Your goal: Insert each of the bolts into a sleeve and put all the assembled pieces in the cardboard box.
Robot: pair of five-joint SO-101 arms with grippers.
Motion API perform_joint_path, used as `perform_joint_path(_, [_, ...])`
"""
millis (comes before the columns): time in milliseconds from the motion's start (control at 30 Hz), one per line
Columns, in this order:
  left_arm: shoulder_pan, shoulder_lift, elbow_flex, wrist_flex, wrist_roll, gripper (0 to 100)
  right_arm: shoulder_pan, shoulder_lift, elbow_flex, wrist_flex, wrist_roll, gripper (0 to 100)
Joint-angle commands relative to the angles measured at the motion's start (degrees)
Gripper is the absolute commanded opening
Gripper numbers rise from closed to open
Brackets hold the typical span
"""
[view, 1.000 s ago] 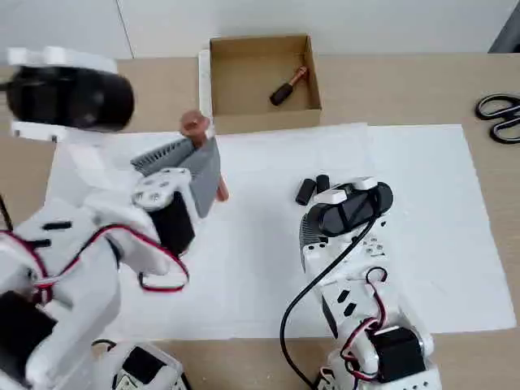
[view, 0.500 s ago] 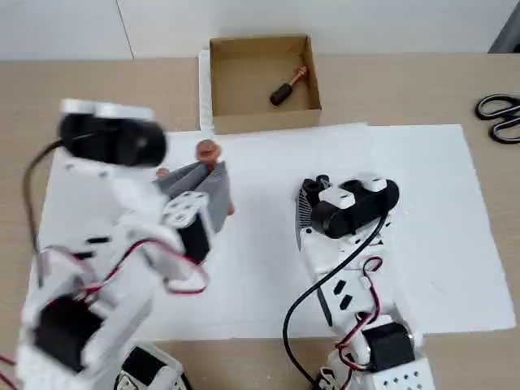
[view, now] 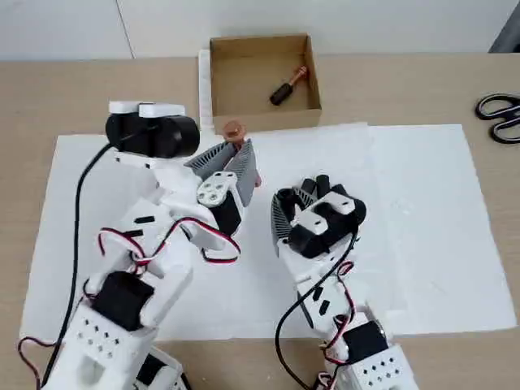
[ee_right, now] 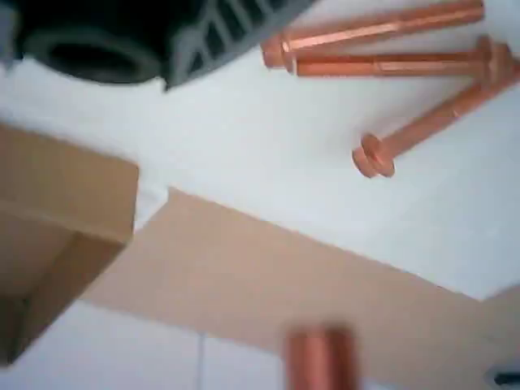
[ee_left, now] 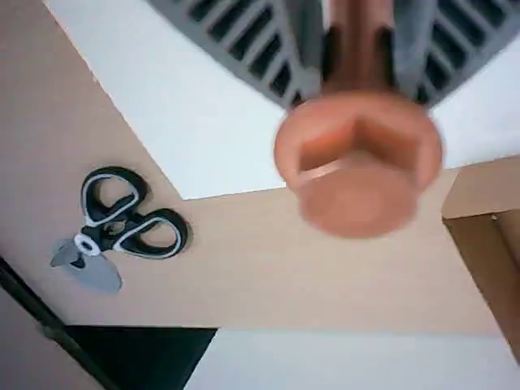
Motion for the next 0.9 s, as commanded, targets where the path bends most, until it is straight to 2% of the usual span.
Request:
perform_joint_path(0, [0.00,-0.88,2.24,-2.55,-2.02,1,-1.54,-4.18,0.53,1.98,-0.18,0.4])
perform_joint_path(233, [0.44,-1.23,4.79,0.00,-4.04,1,-3.65,-7.08,0.44,9.45,-0.18,0.4])
perform_joint_path(633, [0.53,-3.43,5.23,0.44,-2.37,1,-6.11,-6.81,0.44,9.45,-0.18,0.4])
perform_joint_path(867, [4.13,-3.43,5.23,2.20,-1.76,1,-6.37,-6.99,0.44,9.19,-0.18,0.4])
